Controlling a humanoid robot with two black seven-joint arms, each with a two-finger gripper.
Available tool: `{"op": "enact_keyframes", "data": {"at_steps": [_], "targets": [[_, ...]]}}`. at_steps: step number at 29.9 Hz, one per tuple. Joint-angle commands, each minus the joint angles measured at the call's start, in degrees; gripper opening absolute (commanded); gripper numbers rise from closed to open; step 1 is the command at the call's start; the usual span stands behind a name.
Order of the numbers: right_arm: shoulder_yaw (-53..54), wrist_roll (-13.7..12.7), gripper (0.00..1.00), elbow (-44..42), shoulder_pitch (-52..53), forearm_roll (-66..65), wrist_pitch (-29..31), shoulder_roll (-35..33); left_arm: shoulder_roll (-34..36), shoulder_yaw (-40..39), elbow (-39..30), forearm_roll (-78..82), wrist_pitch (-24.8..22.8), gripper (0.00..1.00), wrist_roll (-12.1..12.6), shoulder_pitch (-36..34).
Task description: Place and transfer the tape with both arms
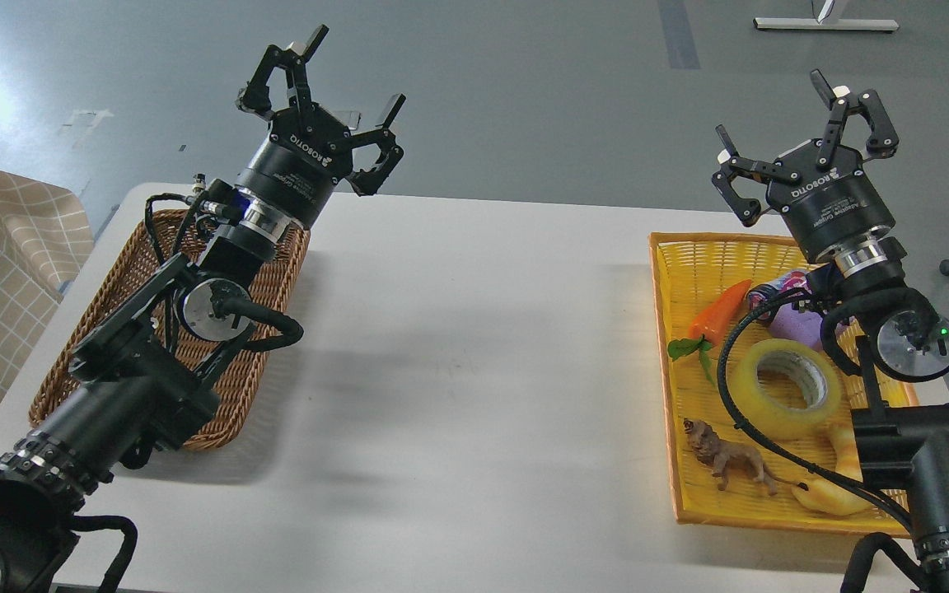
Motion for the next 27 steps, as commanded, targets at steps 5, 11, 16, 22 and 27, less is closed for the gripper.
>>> {"op": "enact_keyframes", "data": {"at_steps": [5, 11, 16, 22, 27], "targets": [[0.0, -0.1, 1.00, 0.2, -0.1, 0.0, 0.0, 0.0, 0.0, -0.1, 0.0, 0.0, 0.0, 0.98, -0.1, 0.1], [0.0, -0.2, 1.00, 0.4, -0.1, 0.0, 0.0, 0.0, 0.1, -0.1, 0.0, 0.0, 0.0, 0.98, -0.2, 0.1], [-0.1, -0.2, 1.00, 0.3, -0.1, -0.1, 0.0, 0.0, 0.1, -0.2, -0.1, 0.0, 0.0, 0.98, -0.2, 0.1], [-0.2, -0.2, 1.00, 0.4, -0.3, -0.3, 0.0, 0.0, -0.1, -0.8, -0.1, 0.0, 0.0, 0.98, -0.2, 0.1], [-1.7, -0.2, 1.00, 0.7, -0.1, -0.8, 0.0, 0.0, 0.0, -0.9, -0.1, 0.0, 0.0, 0.98, -0.3, 0.1]]}}
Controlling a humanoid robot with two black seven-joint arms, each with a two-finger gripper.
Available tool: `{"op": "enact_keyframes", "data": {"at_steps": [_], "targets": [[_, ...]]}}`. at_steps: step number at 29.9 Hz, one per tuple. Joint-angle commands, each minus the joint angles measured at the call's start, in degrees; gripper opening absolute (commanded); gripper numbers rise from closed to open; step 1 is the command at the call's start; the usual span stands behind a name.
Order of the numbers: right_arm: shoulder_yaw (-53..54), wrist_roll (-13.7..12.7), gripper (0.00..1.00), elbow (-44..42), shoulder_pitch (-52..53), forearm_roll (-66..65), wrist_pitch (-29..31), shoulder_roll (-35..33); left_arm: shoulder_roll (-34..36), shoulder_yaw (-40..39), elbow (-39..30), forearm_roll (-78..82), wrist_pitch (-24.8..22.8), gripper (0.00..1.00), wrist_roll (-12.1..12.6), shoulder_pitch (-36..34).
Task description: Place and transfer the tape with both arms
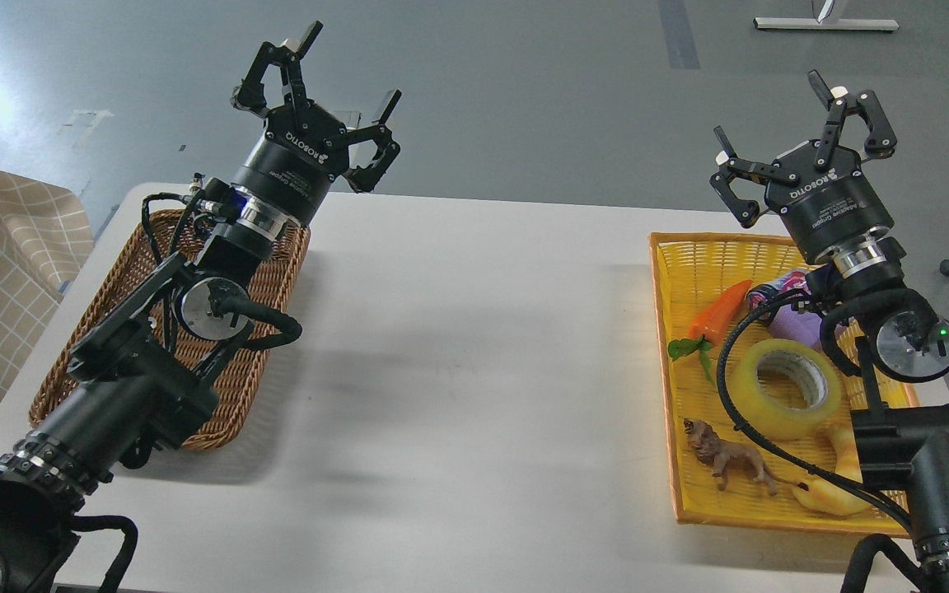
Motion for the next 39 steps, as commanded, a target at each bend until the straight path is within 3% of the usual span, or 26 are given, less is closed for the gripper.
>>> {"op": "enact_keyframes", "data": {"at_steps": [1, 10, 28, 39], "targets": [[-0.8, -0.1, 1.00, 0.3, 0.2, -0.7, 0.0, 0.0, 0.1, -0.3, 0.0, 0.0, 0.0, 0.98, -0.1, 0.0], [-4.5, -0.1, 1.00, 0.3, 0.9, -6.7, 0.0, -2.9, -0.1, -0.6, 0.0, 0.0, 0.0, 0.98, 0.0, 0.0], [-31.0, -2.5, 1.00, 8.5, 7.9, -18.3, 0.0, -32.9, 0.0, -0.7, -0.1, 0.0, 0.0, 0.98, -0.1, -0.1], [-35.3, -2.3, 1.00, 17.2, 8.2, -38.1, 0.0, -40.7, 0.0, -0.7, -0.1, 0.0, 0.0, 0.98, -0.1, -0.4]]}}
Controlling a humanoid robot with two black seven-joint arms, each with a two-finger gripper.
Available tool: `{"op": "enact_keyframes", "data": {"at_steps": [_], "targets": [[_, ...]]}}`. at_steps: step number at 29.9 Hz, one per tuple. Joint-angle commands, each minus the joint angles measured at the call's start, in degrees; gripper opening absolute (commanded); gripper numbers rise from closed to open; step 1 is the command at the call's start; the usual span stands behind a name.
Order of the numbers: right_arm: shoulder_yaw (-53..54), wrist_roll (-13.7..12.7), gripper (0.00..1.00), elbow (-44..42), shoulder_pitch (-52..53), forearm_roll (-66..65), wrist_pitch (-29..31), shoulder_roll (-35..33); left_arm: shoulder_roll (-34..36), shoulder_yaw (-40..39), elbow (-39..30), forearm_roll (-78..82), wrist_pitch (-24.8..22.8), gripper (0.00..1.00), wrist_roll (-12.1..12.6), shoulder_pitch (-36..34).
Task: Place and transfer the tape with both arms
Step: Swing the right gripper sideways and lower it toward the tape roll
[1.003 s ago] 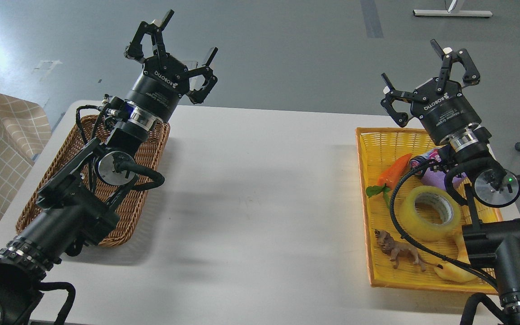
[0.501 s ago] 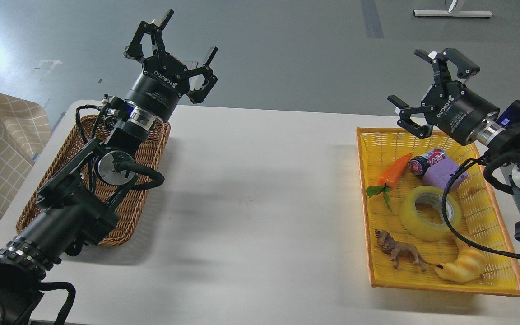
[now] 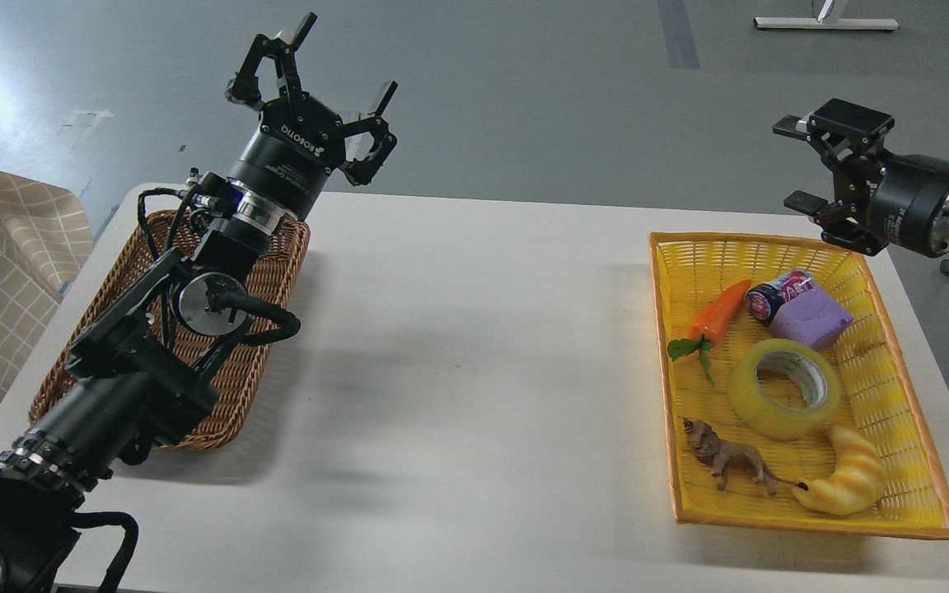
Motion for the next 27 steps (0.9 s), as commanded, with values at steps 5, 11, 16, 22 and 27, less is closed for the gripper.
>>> {"op": "enact_keyframes", "data": {"at_steps": [5, 11, 16, 22, 27], "targets": [[-0.8, 0.1, 1.00, 5.1, -1.1, -12.4, 0.0, -4.4, 0.1, -0.1, -0.1, 0.0, 0.0, 0.98, 0.1, 0.0], [-0.9, 0.1, 1.00, 7.9, -2.3, -12.5, 0.0, -9.6, 0.0, -0.1, -0.1, 0.0, 0.0, 0.98, 0.1, 0.0], [-1.0, 0.1, 1.00, 11.2, -4.1, -12.6, 0.0, -14.2, 0.1, 0.0, -0.1, 0.0, 0.0, 0.98, 0.2, 0.0], [-1.0, 0.1, 0.99, 15.2, -7.7, -13.0, 0.0, -20.0, 0.1, 0.0, -0.2, 0.0, 0.0, 0.98, 0.2, 0.0], [-1.8, 0.1, 0.99, 15.2, -8.8, -17.2, 0.0, -20.4, 0.1, 0.0, -0.2, 0.0, 0.0, 0.98, 0.2, 0.0]]}}
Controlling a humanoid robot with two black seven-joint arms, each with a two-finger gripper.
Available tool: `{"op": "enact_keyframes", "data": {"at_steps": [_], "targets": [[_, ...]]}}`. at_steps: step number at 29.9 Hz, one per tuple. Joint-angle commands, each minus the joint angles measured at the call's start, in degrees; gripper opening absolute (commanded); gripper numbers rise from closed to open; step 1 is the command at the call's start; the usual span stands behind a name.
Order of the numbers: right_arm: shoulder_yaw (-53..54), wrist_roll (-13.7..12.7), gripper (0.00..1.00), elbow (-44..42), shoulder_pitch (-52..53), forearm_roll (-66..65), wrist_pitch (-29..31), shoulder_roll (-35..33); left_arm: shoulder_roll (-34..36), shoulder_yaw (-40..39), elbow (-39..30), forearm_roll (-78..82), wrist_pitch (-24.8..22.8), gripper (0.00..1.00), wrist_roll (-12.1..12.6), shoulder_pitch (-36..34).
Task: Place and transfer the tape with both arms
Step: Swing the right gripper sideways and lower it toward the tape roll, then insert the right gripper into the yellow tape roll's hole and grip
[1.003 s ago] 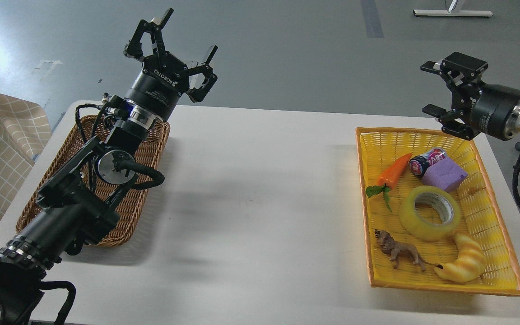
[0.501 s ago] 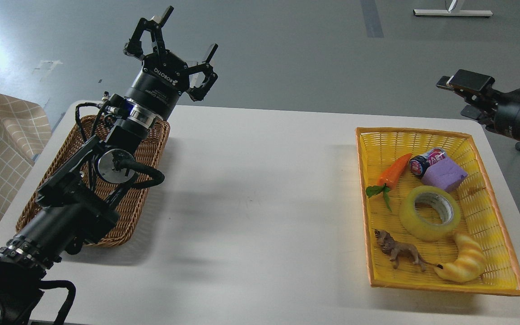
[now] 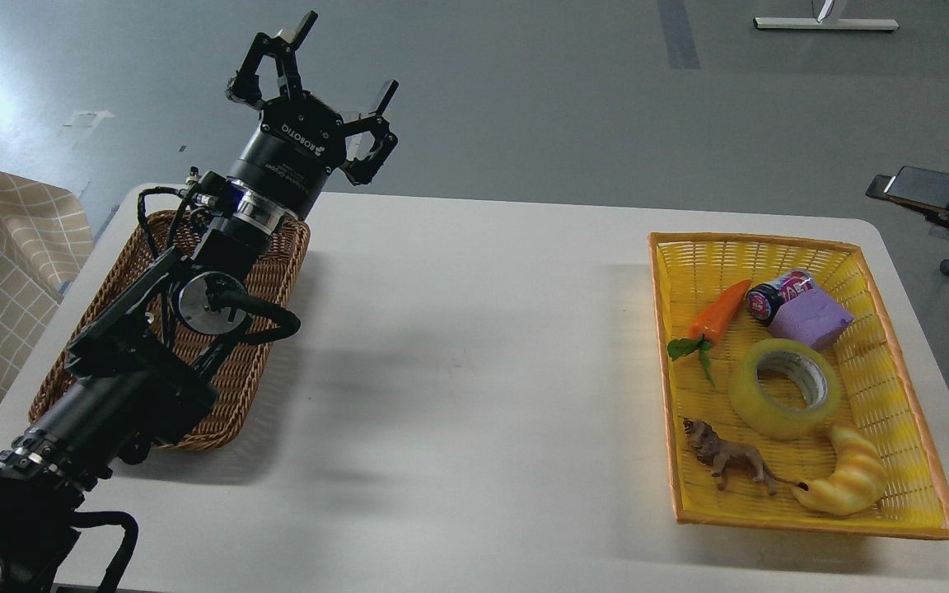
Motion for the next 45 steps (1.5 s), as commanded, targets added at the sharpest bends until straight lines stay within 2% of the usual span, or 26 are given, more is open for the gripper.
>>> {"op": "enact_keyframes", "data": {"at_steps": [1, 9, 25, 40, 45], "targets": [[-0.8, 0.1, 0.99, 0.1, -1.4, -2.5, 0.0, -0.1, 0.0, 0.0, 0.1, 0.0, 0.0, 0.98, 0.0, 0.0], [-1.0, 0.1, 0.99, 0.0, -4.2, -3.0, 0.0, 0.6, 0.2, 0.0, 0.0, 0.0, 0.0, 0.98, 0.0, 0.2], [-1.3, 0.1, 0.98, 0.2, -10.8, -15.7, 0.0, 0.7, 0.2, -0.2, 0.1, 0.0, 0.0, 0.98, -0.1, 0.3], [-8.6, 0.0, 0.96, 0.3, -11.0, -24.2, 0.0, 7.2, 0.2, -1.0, 0.1, 0.0, 0.0, 0.98, 0.0, 0.4], [-10.3, -0.1, 0.90, 0.0, -10.9, -26.6, 0.0, 8.9, 0.1, -1.0, 0.1, 0.0, 0.0, 0.98, 0.0, 0.4]]}}
